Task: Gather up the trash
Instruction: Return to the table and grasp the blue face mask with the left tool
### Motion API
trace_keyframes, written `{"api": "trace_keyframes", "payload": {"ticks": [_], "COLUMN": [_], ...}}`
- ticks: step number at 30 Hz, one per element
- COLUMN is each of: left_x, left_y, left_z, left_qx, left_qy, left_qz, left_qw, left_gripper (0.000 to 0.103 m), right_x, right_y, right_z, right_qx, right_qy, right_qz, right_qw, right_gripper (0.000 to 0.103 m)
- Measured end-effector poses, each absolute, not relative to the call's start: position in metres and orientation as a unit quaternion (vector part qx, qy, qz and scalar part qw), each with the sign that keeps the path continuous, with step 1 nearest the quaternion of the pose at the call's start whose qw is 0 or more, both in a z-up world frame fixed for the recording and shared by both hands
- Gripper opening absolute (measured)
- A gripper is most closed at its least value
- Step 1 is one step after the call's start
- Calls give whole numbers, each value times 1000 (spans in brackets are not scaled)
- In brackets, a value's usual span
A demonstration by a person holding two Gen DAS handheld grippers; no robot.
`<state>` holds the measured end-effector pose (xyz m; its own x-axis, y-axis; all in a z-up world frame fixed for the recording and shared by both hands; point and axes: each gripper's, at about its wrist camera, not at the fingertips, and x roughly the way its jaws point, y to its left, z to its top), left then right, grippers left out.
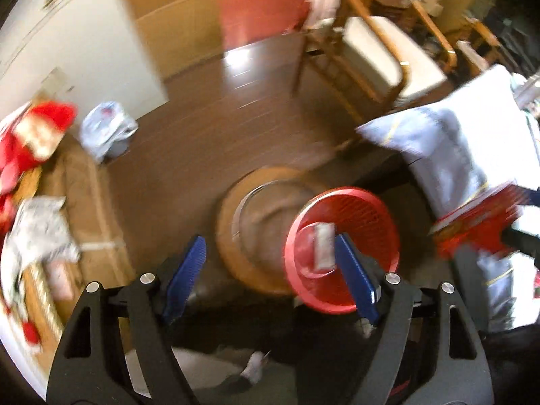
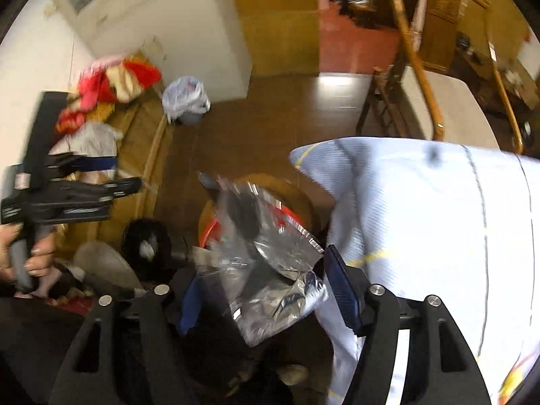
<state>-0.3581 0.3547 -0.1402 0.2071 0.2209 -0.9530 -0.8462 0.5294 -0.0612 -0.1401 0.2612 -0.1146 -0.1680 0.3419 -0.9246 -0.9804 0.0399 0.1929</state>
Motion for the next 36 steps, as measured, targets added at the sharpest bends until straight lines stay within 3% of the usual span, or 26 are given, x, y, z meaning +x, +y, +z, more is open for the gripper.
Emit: {"api": "trace_keyframes", "payload": {"ticks": [9,14,19,25,27,32,36], "left_x": [-323,-309,-220,-43,12,74,87], "left_y": [354,347,331,223,156,40,-5], "left_z": [-133,-142,-135,-97,-85,-98,-131], "left_qx": [-311,-299,-249,-115,-70,12,81], "left_qy": [493,513,526,522,517,532,554], "left_qz": [361,341,250,58,-26,-128,-130], "left_qw": [728,729,774,843,853,837,819], "left_gripper": [77,77,77,77,82,85,85], "right_x": [-147,-94,-36,2,-1,-37,-64], "right_y": [264,228,134,-50,-113,-235,-287], "right_z": [-120,-90,-52,-45,-49,-56,-65], "right_qx": [-325,-280,-217,-115,-47,88,152], "right_qy": [461,457,451,475,487,481,466], "right_qz": [623,573,470,253,181,37,-12], "right_qw": [542,620,728,835,853,872,872], "right_gripper": [67,67,67,69,69,69,69]}}
